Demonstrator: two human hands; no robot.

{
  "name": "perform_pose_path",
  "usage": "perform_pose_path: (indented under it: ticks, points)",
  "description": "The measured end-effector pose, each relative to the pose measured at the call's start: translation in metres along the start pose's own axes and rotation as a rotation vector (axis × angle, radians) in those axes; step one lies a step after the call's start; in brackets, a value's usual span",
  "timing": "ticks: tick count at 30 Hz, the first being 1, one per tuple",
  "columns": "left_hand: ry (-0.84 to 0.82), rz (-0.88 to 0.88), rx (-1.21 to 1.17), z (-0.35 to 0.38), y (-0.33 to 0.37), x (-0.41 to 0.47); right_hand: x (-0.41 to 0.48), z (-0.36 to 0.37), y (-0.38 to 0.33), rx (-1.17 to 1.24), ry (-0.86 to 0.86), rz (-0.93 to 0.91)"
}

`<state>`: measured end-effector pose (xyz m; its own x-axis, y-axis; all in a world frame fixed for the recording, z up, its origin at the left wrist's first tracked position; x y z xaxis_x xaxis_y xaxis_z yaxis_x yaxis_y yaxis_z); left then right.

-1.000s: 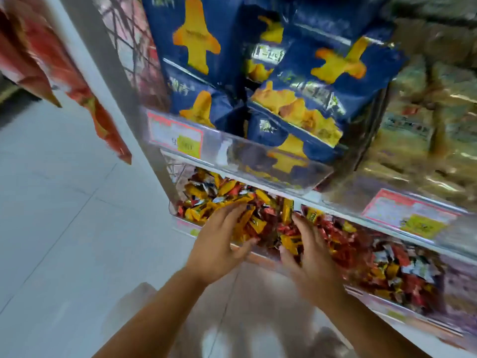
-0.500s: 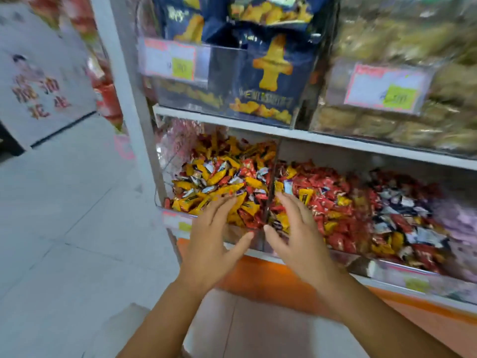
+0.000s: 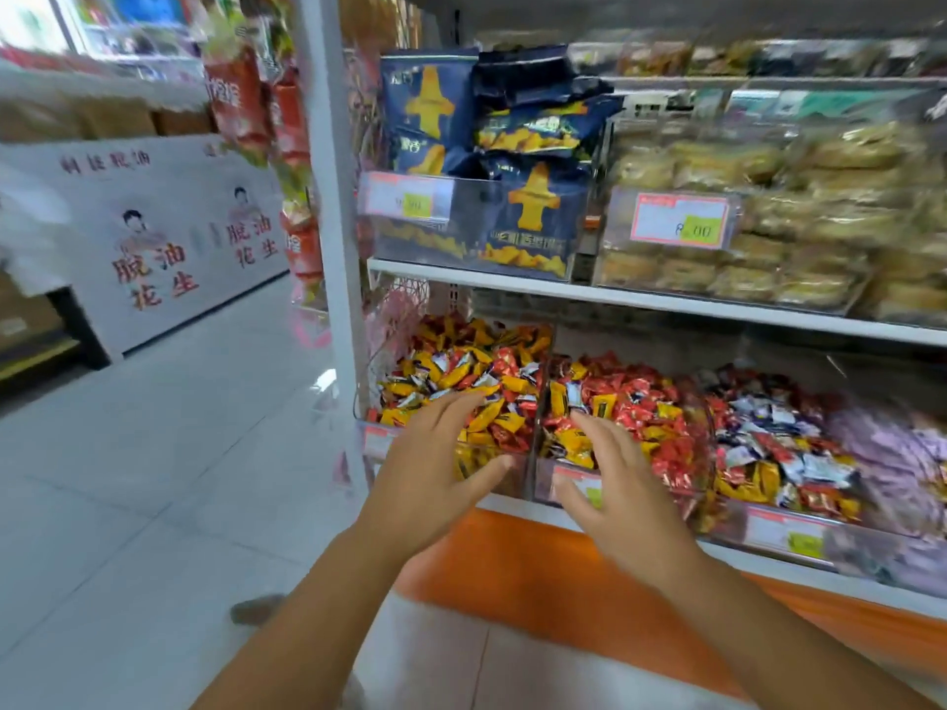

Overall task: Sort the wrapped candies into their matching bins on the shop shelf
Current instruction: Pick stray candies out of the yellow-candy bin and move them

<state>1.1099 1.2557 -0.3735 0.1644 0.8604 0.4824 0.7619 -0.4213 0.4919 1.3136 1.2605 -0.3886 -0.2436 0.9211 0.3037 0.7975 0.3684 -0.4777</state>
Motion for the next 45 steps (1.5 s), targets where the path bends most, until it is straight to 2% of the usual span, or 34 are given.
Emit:
perform_pose_path:
  ticks: [4, 8, 19, 25, 31, 37, 40, 45]
  points:
    - [0.002, -0.070, -0.009, 0.007, -0.033, 0.035, 0.035, 0.019, 0.011, -0.021, -0.023, 0.007]
    - [-0.073, -0.184, -0.070, 0.027, -0.067, 0.072, 0.081, 0.035, 0.012, -0.043, -0.055, -0.001]
    - [-0.170, -0.137, 0.008, 0.043, -0.100, 0.088, 0.113, 0.027, 0.013, -0.080, -0.077, -0.073]
    - [-0.203, -0.116, 0.064, 0.046, -0.109, 0.091, 0.151, 0.038, 0.000, -0.103, -0.148, -0.195]
    - [-0.357, -0.083, 0.064, 0.056, -0.112, 0.103, 0.203, 0.051, 0.015, -0.095, -0.177, -0.095]
    - [-0.527, -0.090, 0.092, 0.062, -0.113, 0.123, 0.234, 0.069, 0.025, -0.271, -0.393, -0.023]
    - [-0.567, -0.077, 0.094, 0.062, -0.113, 0.127, 0.238, 0.072, 0.028, -0.232, -0.361, -0.009]
    - [-0.534, -0.087, 0.004, 0.058, -0.113, 0.124, 0.229, 0.056, 0.028, -0.036, -0.223, -0.010]
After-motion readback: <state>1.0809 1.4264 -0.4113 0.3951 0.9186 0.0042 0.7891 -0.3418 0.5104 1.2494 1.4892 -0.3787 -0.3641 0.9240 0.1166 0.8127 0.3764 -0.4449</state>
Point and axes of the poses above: each hand's wrist, its own x-axis towards the middle knuckle, its own z-axis out of the palm, y = z × x, the point moved 4 cm from there along x, towards the middle knuckle, and after that the axes turned 1 degree about z, right-handed, at the moved point
